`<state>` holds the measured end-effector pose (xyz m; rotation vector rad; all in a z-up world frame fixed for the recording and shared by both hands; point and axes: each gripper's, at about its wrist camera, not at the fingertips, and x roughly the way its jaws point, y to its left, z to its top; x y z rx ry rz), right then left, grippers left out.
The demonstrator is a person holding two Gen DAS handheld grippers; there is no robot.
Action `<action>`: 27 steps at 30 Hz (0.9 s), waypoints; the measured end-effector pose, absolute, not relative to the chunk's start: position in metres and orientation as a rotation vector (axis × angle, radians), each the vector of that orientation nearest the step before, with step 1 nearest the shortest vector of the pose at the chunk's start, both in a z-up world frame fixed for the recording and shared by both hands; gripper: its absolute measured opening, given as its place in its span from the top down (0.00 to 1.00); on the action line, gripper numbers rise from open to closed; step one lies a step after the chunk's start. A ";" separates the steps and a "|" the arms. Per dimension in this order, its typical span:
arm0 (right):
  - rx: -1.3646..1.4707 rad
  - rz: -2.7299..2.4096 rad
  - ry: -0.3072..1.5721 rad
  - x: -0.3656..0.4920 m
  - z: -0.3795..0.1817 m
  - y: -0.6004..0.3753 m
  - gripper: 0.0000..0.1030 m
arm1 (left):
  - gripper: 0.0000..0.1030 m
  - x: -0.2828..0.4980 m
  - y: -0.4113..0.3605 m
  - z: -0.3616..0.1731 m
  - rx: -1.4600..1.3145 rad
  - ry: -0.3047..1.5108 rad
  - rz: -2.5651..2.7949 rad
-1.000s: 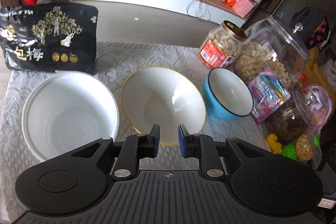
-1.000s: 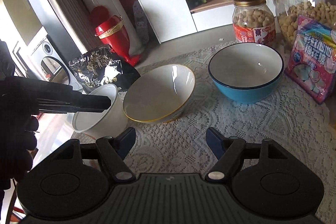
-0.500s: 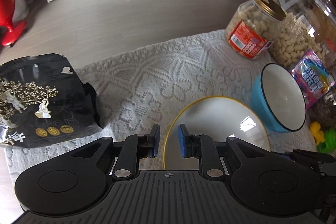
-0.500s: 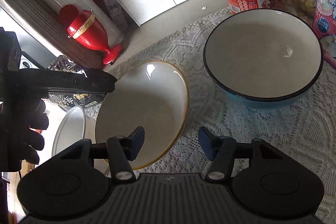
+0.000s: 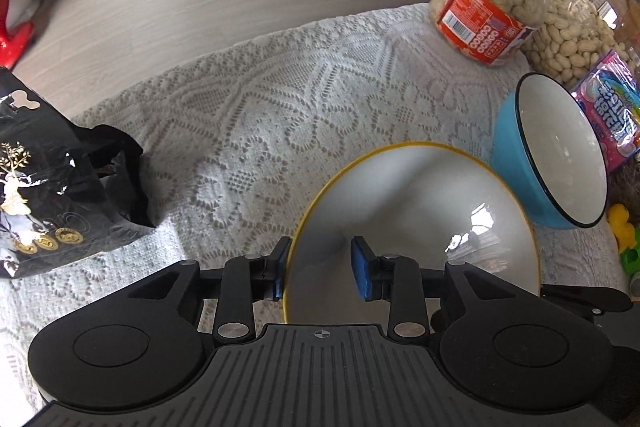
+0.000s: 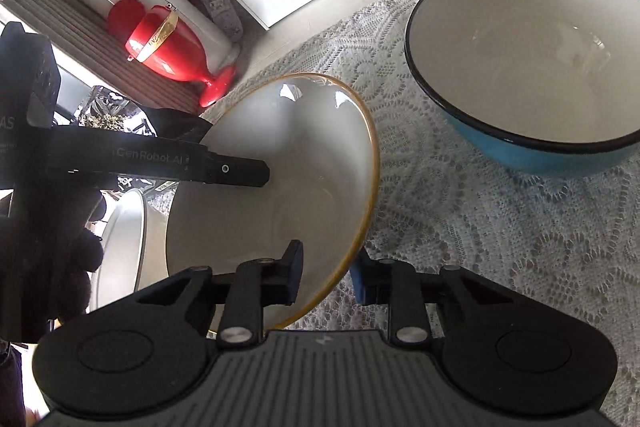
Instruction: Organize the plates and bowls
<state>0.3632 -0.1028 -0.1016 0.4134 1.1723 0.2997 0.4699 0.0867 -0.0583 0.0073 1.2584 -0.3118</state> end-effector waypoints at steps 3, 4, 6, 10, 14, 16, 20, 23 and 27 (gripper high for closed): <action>0.395 0.298 1.171 0.365 -0.101 -0.103 0.79 | 0.68 0.470 0.085 -0.058 -0.001 1.276 -0.265; 0.386 0.291 1.169 0.364 -0.099 -0.102 0.79 | 0.68 0.469 0.084 -0.057 0.001 1.273 -0.263; 0.360 0.278 1.161 0.363 -0.097 -0.102 0.79 | 0.68 0.466 0.080 -0.055 0.020 1.265 -0.282; 0.334 0.272 1.165 0.355 -0.092 -0.109 0.79 | 0.70 0.452 0.075 -0.053 0.003 1.266 -0.292; 0.291 0.292 1.174 0.336 -0.085 -0.117 0.79 | 0.70 0.427 0.069 -0.051 -0.028 1.265 -0.291; 0.273 0.314 1.188 0.324 -0.082 -0.122 0.78 | 0.70 0.412 0.066 -0.049 -0.040 1.269 -0.292; 0.227 0.349 1.215 0.300 -0.076 -0.132 0.78 | 0.70 0.377 0.050 -0.044 0.002 1.283 -0.311; 0.203 0.365 1.220 0.278 -0.068 -0.144 0.78 | 0.70 0.351 0.041 -0.043 -0.007 1.306 -0.311; 0.150 0.384 1.201 0.256 -0.056 -0.158 0.78 | 0.70 0.319 0.030 -0.041 -0.060 1.325 -0.322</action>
